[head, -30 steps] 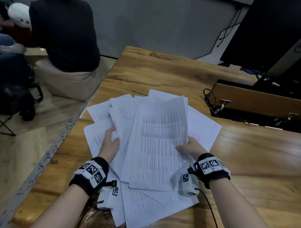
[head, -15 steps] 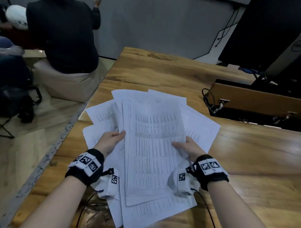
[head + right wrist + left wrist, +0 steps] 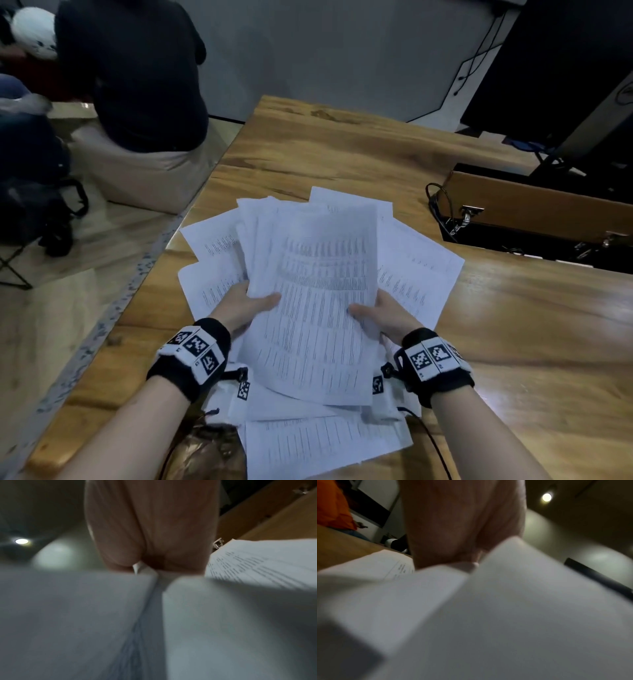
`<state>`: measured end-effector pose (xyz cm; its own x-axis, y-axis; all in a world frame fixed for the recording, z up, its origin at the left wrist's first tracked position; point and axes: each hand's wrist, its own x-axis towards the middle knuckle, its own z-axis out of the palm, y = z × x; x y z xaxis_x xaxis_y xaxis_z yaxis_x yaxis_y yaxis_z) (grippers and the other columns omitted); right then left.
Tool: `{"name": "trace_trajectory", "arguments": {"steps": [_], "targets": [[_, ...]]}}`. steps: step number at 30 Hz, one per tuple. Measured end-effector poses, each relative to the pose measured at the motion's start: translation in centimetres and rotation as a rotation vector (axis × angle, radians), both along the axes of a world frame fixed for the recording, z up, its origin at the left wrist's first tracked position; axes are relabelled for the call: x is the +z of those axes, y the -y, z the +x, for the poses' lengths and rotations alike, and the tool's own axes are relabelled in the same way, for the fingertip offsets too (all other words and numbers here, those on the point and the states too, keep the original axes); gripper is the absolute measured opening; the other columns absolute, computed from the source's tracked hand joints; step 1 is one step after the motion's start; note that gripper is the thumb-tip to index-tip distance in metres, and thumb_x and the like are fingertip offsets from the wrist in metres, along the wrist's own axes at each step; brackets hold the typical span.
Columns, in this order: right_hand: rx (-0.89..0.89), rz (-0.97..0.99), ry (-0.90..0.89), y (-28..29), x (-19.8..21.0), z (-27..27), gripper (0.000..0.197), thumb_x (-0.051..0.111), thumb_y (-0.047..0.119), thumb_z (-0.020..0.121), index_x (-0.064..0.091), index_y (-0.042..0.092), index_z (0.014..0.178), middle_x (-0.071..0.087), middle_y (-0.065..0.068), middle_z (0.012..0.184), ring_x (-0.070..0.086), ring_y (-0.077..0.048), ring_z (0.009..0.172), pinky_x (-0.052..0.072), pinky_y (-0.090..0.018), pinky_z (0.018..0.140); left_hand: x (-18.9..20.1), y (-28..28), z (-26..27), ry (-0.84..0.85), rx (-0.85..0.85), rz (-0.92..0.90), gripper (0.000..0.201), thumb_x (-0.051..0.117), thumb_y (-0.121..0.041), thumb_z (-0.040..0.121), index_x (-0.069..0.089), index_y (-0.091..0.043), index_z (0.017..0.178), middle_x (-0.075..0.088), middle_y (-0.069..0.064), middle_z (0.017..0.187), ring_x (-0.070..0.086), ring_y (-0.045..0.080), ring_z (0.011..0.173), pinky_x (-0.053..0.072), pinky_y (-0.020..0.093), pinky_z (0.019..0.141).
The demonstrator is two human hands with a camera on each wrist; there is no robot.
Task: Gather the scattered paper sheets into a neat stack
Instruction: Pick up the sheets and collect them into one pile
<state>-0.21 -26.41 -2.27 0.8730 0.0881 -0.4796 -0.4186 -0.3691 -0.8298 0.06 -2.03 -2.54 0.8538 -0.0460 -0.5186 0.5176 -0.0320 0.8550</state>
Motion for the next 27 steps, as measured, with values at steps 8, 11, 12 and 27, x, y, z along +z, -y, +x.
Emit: {"name": "trace_trajectory", "arguments": {"steps": [8,11,12,27], "targets": [[-0.535,-0.535,-0.043,7.2,-3.0,1.3,0.07,0.059,0.046,0.082,0.044,-0.002,0.131,0.045,-0.023,0.135,0.045,-0.038,0.122,0.041,-0.045,0.101,-2.1,-2.6,0.2,-0.084,0.149,-0.057,0.034,0.056,-0.018,0.091,0.057,-0.002,0.122,0.065,0.019,0.119,0.063,0.034,0.106,0.045,0.055,0.098],[-0.468,-0.53,-0.117,7.0,-3.8,1.3,0.063,0.059,0.044,0.081,0.051,-0.005,0.12,0.051,-0.021,0.124,0.052,-0.038,0.111,0.047,-0.04,0.09,-1.7,-2.7,0.5,-0.106,0.11,-0.083,0.032,0.049,-0.015,0.094,0.055,-0.002,0.123,0.063,0.018,0.121,0.06,0.035,0.11,0.044,0.052,0.1],[-0.428,-0.534,-0.116,6.7,-3.7,1.4,0.052,0.058,0.038,0.083,0.052,-0.004,0.112,0.05,-0.02,0.119,0.053,-0.036,0.106,0.045,-0.036,0.083,-1.5,-2.6,0.6,-0.11,0.083,-0.083,0.033,0.047,-0.014,0.095,0.054,-0.002,0.125,0.062,0.018,0.121,0.059,0.035,0.112,0.043,0.051,0.101],[-0.433,-0.04,-0.033,0.5,-1.3,1.3,0.061,0.024,0.048,0.097,0.049,-0.001,0.123,0.05,-0.003,0.086,0.05,-0.02,0.089,0.046,-0.028,0.072,-1.1,0.6,1.6,0.021,-0.047,-0.093,0.075,0.062,-0.009,0.086,0.018,-0.022,0.145,0.048,0.005,0.137,0.05,0.024,0.122,0.04,0.039,0.107]]}}
